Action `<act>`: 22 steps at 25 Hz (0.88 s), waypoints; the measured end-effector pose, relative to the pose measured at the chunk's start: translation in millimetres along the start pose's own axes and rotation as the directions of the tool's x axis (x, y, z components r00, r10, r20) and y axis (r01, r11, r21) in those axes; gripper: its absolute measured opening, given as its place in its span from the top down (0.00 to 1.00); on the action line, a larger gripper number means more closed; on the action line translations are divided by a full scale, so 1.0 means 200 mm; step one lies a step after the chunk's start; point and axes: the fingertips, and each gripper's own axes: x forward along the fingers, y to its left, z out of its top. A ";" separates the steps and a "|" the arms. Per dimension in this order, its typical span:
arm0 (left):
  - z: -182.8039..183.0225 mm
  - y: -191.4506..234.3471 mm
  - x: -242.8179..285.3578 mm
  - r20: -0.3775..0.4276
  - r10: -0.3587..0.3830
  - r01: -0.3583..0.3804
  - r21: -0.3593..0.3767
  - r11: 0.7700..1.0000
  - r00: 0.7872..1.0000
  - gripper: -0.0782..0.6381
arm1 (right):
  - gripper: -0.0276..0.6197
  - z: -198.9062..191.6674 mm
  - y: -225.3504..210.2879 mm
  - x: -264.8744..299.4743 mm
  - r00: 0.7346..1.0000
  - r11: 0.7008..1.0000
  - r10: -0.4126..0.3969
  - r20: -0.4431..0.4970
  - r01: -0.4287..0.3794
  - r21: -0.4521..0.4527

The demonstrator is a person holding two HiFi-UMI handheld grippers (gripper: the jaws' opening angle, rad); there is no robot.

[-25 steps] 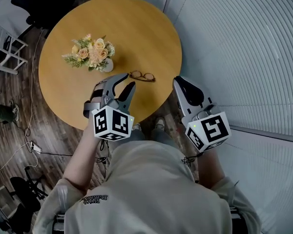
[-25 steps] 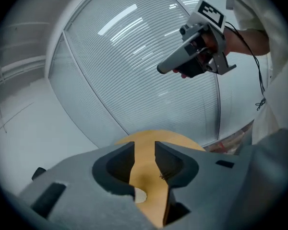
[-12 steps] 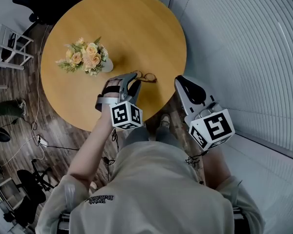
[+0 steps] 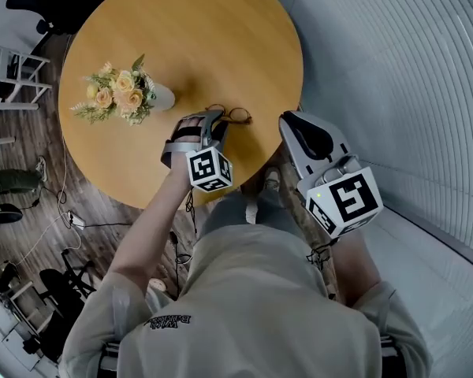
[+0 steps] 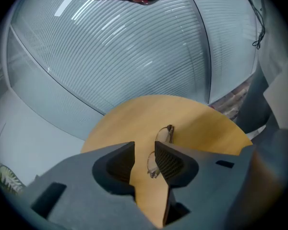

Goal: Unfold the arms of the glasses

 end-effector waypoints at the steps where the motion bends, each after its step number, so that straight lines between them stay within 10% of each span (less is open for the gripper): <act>1: -0.02 -0.02 0.03 -0.011 -0.010 0.010 0.004 1.000 1.000 0.70 | 0.90 -0.02 -0.01 0.01 1.000 1.000 0.002 -0.006 -0.002 0.001; 22: -0.20 -0.19 0.40 -0.100 -0.044 0.052 0.084 0.995 0.994 0.72 | 0.90 -0.35 -0.17 0.12 0.995 0.997 -0.026 -0.098 0.033 0.068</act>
